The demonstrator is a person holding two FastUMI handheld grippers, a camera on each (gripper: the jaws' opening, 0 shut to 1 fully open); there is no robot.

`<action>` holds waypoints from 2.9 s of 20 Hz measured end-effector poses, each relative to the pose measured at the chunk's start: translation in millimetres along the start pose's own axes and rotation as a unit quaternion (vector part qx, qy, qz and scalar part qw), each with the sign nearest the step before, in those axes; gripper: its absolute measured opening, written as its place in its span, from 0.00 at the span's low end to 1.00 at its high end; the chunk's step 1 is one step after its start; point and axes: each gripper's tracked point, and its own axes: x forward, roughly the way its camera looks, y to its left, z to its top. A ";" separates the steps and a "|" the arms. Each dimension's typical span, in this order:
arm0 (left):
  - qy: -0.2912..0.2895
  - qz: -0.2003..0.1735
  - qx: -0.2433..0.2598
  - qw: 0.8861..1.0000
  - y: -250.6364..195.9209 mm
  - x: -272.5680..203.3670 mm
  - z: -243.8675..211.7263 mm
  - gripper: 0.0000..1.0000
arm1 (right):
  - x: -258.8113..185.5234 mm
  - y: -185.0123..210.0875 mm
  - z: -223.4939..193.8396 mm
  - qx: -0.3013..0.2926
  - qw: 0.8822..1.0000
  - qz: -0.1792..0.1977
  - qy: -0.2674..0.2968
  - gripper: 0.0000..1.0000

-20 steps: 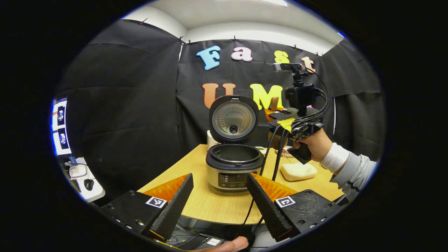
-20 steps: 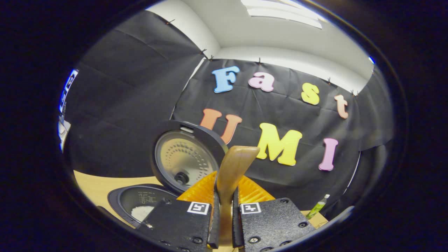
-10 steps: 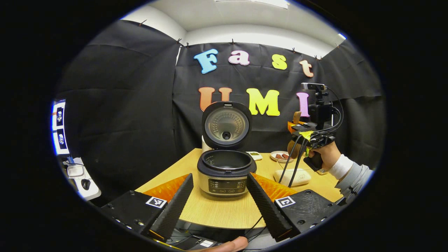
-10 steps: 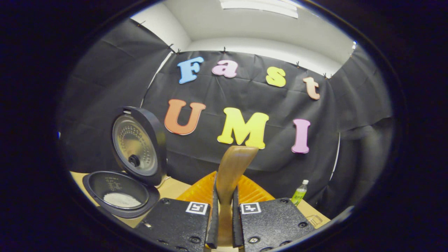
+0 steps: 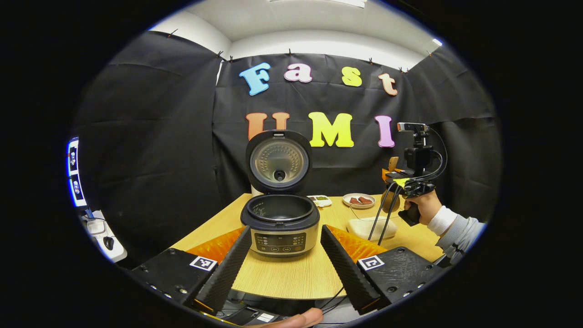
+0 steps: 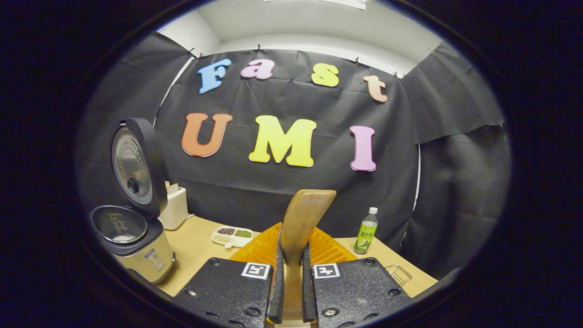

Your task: Close the left gripper, press the button to open the rice cooker; take a wooden spoon from the chopstick holder with the right hand, scoop a spoonful of rice and pour it into the rice cooker, then put the wooden spoon back into the chopstick holder.

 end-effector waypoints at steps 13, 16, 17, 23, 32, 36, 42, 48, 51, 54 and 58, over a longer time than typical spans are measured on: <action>0.007 -0.015 0.005 1.000 -26.7 7.2 -2.7 0.97 | 0.4 -94.5 18.0 0.010 0.998 -0.048 -0.026 0.21; 0.007 -0.015 0.008 1.000 -28.6 9.4 -4.2 0.97 | 5.9 -120.0 13.8 0.001 0.998 -0.059 -0.024 0.22; 0.008 -0.016 0.006 1.000 -28.8 10.1 -6.4 0.97 | 6.5 -128.3 13.4 0.000 0.998 -0.061 -0.024 0.22; 0.016 -0.013 0.003 1.000 -29.7 16.0 -16.1 0.97 | 21.6 -178.2 3.2 -0.002 0.996 -0.081 -0.022 0.25; 0.024 -0.002 0.007 1.000 -31.8 34.2 -22.5 1.00 | 45.0 -227.8 -29.8 -0.004 0.996 -0.083 -0.009 0.25; 0.034 -0.004 0.006 0.999 -39.7 40.4 -27.2 0.97 | 55.0 -233.0 -54.8 0.003 0.996 -0.083 0.016 0.34; 0.034 -0.009 0.011 0.999 -51.8 42.4 -24.7 0.97 | 45.1 -246.9 -40.0 -0.002 0.995 -0.096 0.003 0.86; 0.020 -0.020 0.015 0.999 -65.1 45.5 -7.0 0.97 | 18.2 -249.0 -13.5 0.002 0.995 -0.101 0.003 1.00; 0.008 -0.024 0.011 1.000 -62.3 54.9 8.3 0.97 | -3.6 -258.0 -8.9 0.008 0.993 -0.115 0.020 1.00; -0.012 -0.019 0.001 1.000 -49.3 69.5 30.6 0.97 | -31.1 -247.4 -0.3 0.040 0.993 -0.104 0.031 1.00; -0.035 -0.001 -0.009 0.999 -21.2 99.1 62.0 0.97 | -67.5 -232.8 4.2 0.065 0.993 -0.091 0.045 1.00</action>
